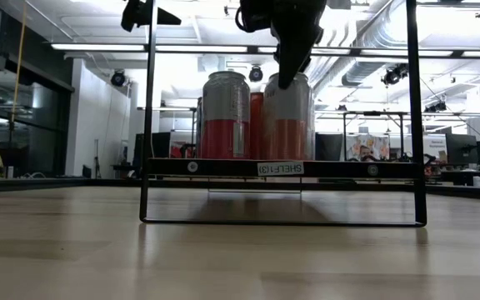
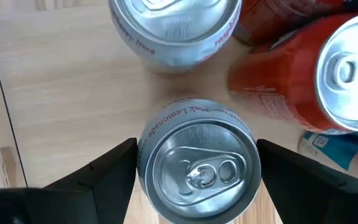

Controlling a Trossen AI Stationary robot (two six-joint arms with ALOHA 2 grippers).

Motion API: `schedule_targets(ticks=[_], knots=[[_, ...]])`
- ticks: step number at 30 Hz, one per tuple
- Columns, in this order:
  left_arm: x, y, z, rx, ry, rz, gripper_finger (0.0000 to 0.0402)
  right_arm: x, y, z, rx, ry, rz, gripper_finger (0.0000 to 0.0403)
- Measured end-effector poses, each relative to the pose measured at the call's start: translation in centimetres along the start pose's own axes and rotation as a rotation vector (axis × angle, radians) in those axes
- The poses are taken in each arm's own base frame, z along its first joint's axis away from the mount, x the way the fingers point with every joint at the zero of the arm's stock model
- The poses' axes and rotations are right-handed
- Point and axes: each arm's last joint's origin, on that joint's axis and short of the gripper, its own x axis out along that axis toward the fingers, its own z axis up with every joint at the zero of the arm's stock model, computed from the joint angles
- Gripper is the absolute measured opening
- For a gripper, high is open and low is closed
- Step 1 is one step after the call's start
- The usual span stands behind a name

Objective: Place canned beverage on shelf
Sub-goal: Put the pink-white soda can on the shelf aligned with the other pink-white soda can

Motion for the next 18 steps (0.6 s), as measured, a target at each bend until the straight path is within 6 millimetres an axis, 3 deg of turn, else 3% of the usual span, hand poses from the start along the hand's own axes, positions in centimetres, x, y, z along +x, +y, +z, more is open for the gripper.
schedule_targets(ticks=[18], knots=[[0.00, -0.01, -0.01, -0.002, 0.000, 0.000, 0.0326, 0.00, 0.01, 0.30, 0.002, -0.031, 0.001, 0.0300]])
